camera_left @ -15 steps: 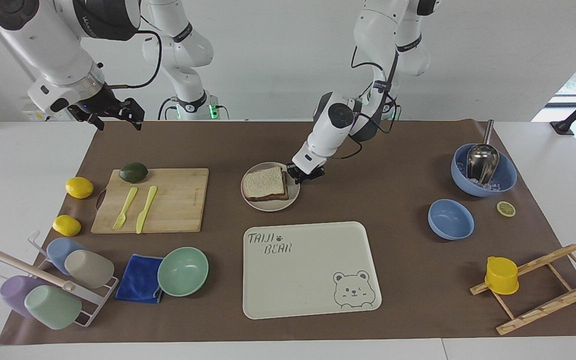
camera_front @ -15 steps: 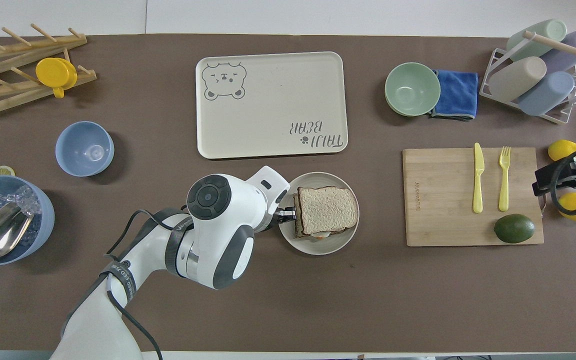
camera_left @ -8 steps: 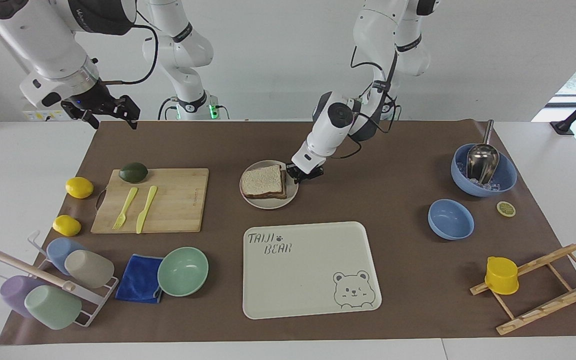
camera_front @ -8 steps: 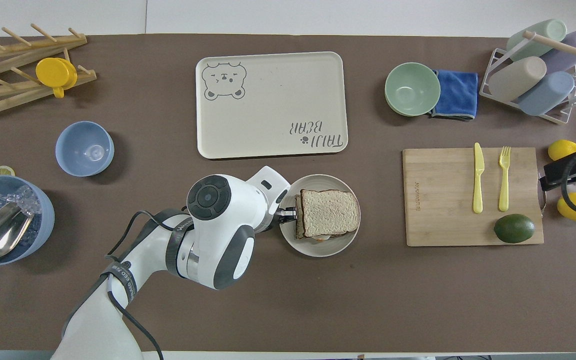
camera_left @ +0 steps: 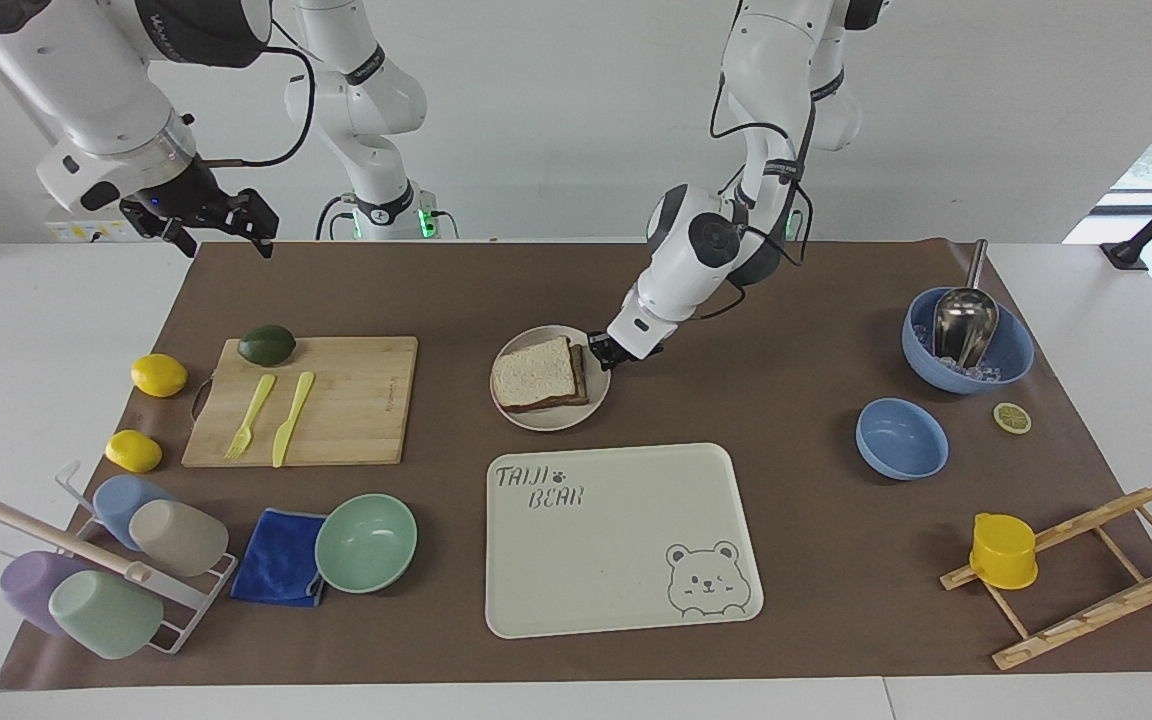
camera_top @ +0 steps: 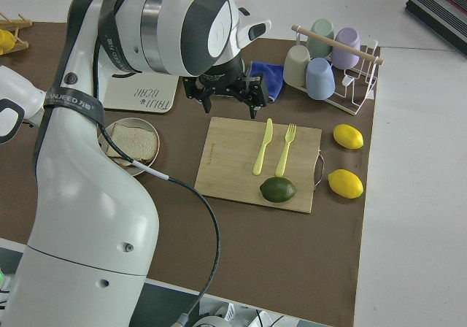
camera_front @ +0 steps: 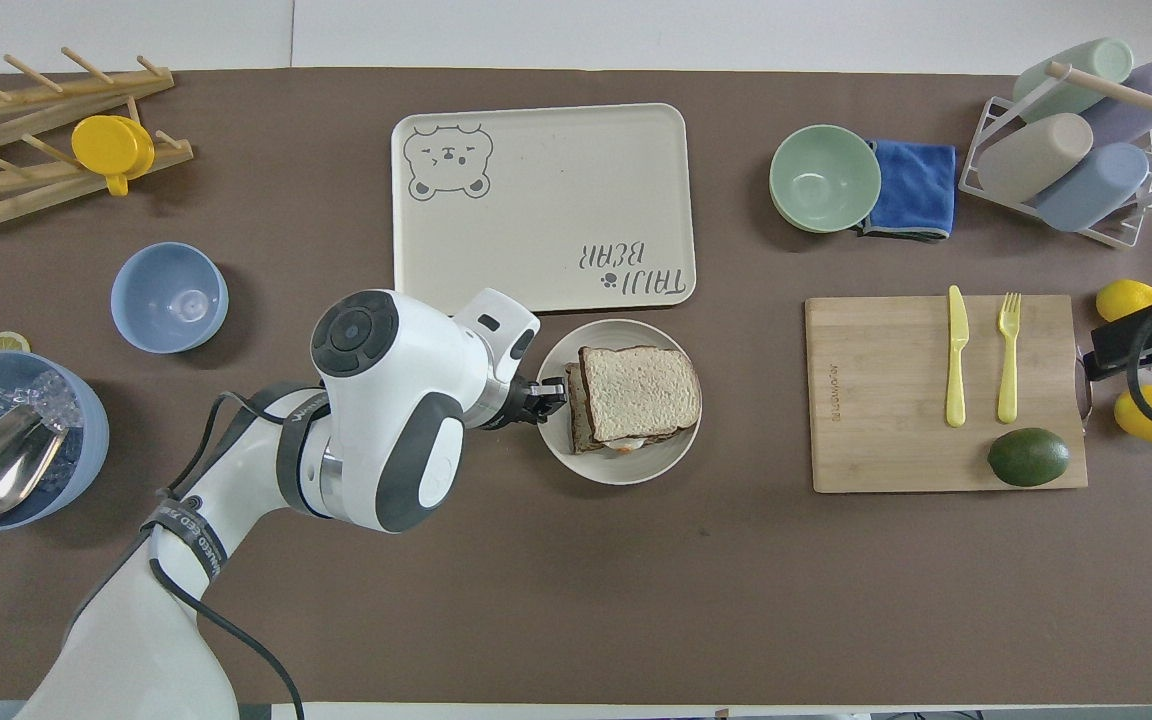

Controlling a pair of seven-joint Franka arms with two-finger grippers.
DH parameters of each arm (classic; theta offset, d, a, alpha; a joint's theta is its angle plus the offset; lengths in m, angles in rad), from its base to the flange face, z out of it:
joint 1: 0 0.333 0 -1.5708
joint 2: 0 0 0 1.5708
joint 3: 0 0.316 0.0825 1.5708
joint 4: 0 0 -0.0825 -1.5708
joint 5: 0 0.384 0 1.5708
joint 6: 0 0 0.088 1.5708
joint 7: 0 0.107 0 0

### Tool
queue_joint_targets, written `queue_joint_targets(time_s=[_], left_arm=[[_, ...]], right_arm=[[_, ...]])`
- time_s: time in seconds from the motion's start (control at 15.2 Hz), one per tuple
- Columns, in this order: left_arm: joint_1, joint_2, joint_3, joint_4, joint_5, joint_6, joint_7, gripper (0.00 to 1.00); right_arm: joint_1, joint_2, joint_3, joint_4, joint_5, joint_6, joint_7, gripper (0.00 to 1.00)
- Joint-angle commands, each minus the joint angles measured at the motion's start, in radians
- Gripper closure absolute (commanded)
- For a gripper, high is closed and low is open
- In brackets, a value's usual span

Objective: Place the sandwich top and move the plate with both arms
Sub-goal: 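Slide the white plate onto the cream bear tray with the left gripper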

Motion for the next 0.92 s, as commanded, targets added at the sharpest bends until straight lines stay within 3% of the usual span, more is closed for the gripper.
queue_joint_targets(time_s=[0.0, 0.4, 0.59, 0.86], left_arm=[[0.052, -0.010, 0.002, 0.080, -0.014, -0.093, -0.006, 1.00], [0.184, 0.074, 0.000, 0.285, -0.015, -0.158, -0.009, 1.00], [0.224, 0.169, 0.002, 0.428, -0.014, -0.219, -0.018, 1.00], [0.230, 0.315, 0.018, 0.543, -0.004, -0.206, -0.029, 1.00]], right_arm=[[-0.019, -0.014, 0.009, -0.011, 0.019, 0.011, -0.005, 0.00], [-0.004, -0.017, -0.002, -0.014, 0.019, 0.008, -0.007, 0.00], [0.019, -0.017, -0.016, -0.016, 0.019, 0.009, -0.007, 0.00], [0.021, -0.020, -0.019, -0.016, 0.019, 0.009, -0.008, 0.00]])
